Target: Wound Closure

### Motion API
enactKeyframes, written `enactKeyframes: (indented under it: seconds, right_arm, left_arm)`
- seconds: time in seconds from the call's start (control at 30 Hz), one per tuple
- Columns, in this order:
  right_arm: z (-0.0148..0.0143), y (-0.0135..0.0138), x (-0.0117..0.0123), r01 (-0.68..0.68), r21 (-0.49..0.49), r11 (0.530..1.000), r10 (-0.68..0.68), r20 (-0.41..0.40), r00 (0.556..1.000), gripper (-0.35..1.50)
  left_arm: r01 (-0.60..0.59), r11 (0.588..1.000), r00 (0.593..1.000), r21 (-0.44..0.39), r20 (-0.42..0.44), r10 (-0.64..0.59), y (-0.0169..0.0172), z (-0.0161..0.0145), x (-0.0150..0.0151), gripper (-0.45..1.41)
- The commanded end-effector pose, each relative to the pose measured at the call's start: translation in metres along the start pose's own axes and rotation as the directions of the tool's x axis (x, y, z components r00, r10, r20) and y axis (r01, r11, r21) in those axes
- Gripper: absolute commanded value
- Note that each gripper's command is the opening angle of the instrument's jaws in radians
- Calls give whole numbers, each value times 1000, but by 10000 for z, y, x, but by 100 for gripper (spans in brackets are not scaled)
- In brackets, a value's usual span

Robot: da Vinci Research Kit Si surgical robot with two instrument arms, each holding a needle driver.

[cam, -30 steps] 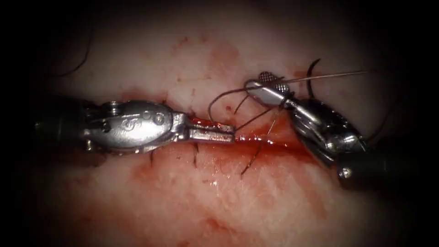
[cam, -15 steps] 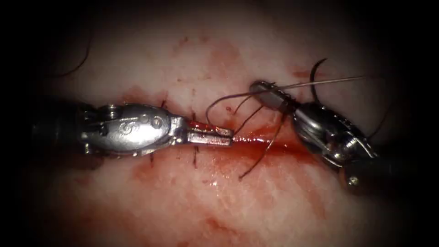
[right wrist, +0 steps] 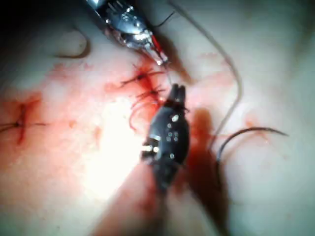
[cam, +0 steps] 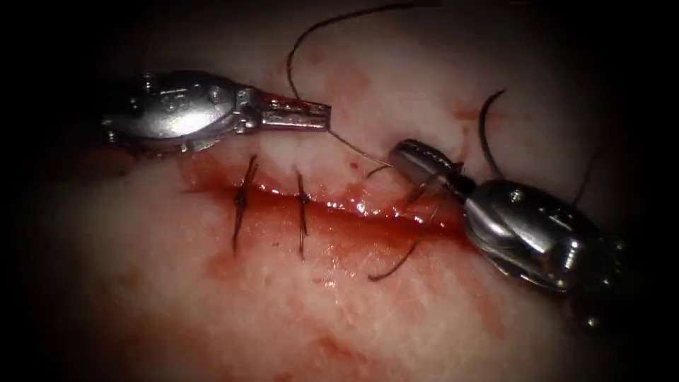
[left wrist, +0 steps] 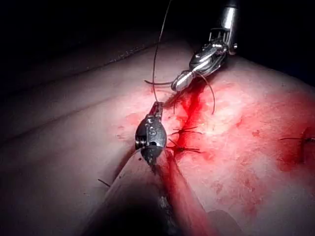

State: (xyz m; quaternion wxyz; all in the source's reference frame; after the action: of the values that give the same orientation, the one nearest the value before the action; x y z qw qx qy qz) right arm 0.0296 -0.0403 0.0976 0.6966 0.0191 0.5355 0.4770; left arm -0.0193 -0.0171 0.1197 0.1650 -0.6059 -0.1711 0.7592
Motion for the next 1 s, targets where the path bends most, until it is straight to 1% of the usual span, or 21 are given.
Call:
enactKeyframes:
  seconds: [0.03,0.27,0.3,0.33,0.4,0.43,0.6,0.63,0.77,0.87,0.93,1.0]
  right_arm:
    - [5,-8,0,47,-10,999,-47,10,999,-35]
    - [-1,-36,-6,200,-30,979,-197,80,977,-35]
    - [-2,-52,-9,263,-31,964,-258,119,959,-35]
    - [-2,-52,-9,263,-31,964,-258,119,959,-35]
    - [-2,-61,-13,284,-22,959,-278,134,951,-35]
    - [-2,-65,-18,288,-21,957,-283,146,948,-35]
    - [-7,-69,-32,302,-16,953,-295,175,939,-35]
    - [-10,-72,-37,307,-15,952,-299,179,937,-35]
    - [-14,-80,-41,310,-15,951,-302,186,935,-35]
    - [-20,-95,-44,313,-10,950,-305,199,931,-35]
    - [-22,-99,-47,315,-4,949,-308,200,930,-35]
    - [-23,-101,-48,316,1,949,-310,202,929,-35]
  left_arm:
    - [6,1000,1000,5,4,-6,-12,8,-8,-45]
    - [16,999,1000,37,13,-17,-67,11,-10,-45]
    - [23,998,1000,54,12,-24,-91,20,-6,-45]
    - [23,998,1000,54,12,-24,-91,20,-6,-45]
    - [27,998,1000,64,15,-28,-104,26,-4,-45]
    - [31,997,999,66,15,-32,-118,34,-1,-45]
    - [41,996,999,75,20,-42,-152,46,7,-45]
    - [43,996,999,80,25,-45,-163,48,8,-45]
    - [46,995,999,88,24,-48,-179,50,10,-45]
    - [48,994,998,95,41,-52,-200,50,11,-45]
    - [51,994,998,102,43,-55,-213,51,14,-45]
    - [52,993,997,104,43,-57,-217,52,15,-45]
